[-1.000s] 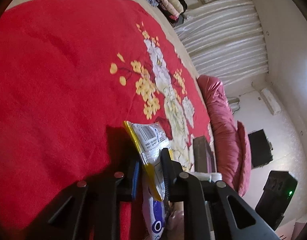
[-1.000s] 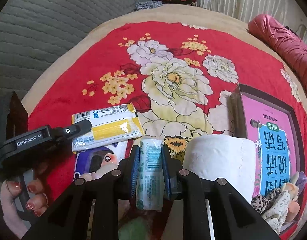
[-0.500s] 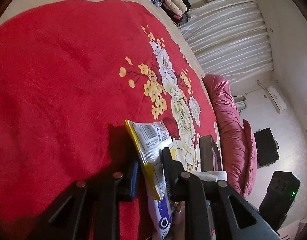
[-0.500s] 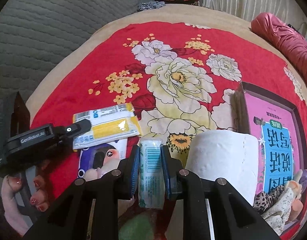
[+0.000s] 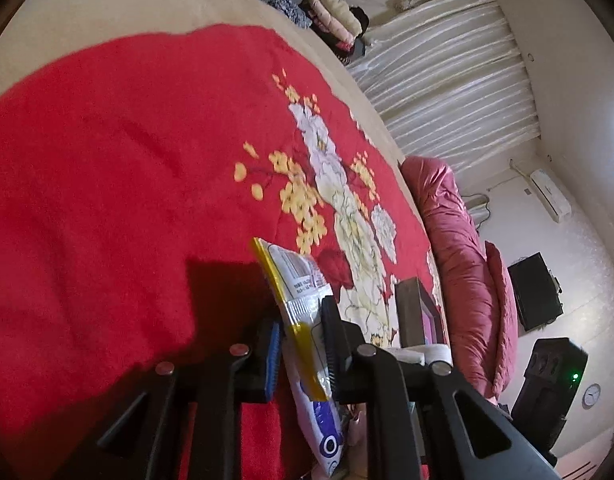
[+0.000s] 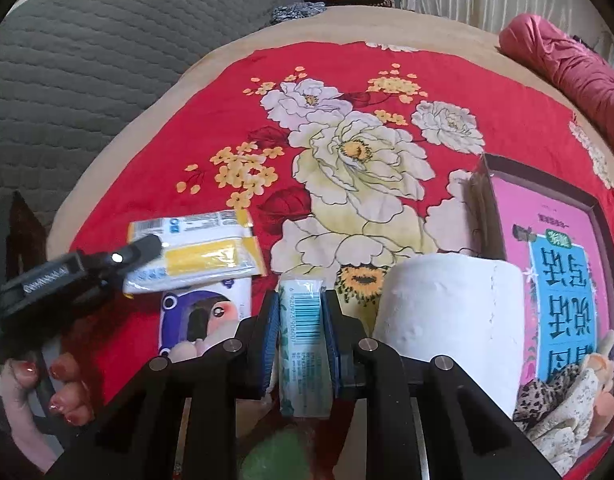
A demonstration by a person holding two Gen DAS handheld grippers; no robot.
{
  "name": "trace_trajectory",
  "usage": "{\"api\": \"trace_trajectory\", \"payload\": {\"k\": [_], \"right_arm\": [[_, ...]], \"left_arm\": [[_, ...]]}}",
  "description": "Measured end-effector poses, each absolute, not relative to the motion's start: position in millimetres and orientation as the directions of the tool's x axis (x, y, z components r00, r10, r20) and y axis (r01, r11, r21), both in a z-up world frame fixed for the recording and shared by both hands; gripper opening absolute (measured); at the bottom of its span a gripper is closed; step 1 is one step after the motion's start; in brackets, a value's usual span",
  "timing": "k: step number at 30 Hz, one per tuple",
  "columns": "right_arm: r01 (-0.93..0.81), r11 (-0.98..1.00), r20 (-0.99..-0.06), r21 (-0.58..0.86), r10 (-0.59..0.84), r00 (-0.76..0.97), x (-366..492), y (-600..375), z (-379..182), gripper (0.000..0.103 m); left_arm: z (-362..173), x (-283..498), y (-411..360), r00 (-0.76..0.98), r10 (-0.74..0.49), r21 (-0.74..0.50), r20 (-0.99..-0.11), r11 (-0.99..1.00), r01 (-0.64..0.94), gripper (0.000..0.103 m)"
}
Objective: Organize soft objects
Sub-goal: 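Lift the wipes packet and tissue pack up with both tools, then carry the wipes packet and tissue pack with both tools over the pink tray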
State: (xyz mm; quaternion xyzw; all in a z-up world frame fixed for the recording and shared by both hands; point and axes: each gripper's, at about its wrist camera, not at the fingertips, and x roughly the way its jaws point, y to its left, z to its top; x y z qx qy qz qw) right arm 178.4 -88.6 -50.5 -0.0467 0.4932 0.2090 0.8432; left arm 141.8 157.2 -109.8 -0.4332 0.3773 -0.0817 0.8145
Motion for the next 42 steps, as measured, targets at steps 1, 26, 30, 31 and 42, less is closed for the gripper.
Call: {"api": "trace_trajectory", "payload": {"k": [1,26,30,31,42], "right_arm": [[-0.401,0.906,-0.848,0.136,0.315,0.426,178,-89,-50,0.021],[-0.381,0.9,-0.743,0.212,0.402,0.535,140,-136,3,0.02],[-0.362,0.903,-0.723,0.23,0.408,0.558,131,-153,12,0.02],[-0.356,0.904,-0.716,0.239,0.411,0.564,130,-158,15,0.02],[-0.298,0.916,-0.659,0.27,0.401,0.636,111,-211,43,0.02]], "left_arm": [[-109,142,156,0.699,-0.458,-0.761,-0.549,0.62,-0.191,0.018],[-30,91,120,0.788,-0.347,-0.646,-0.508,0.759,-0.083,0.014],[-17,83,108,0.789,-0.36,-0.649,-0.497,0.758,-0.063,0.014],[-13,81,104,0.791,-0.363,-0.646,-0.492,0.761,-0.053,0.014],[28,78,46,0.774,-0.422,-0.619,-0.473,0.784,0.05,0.014]]}}
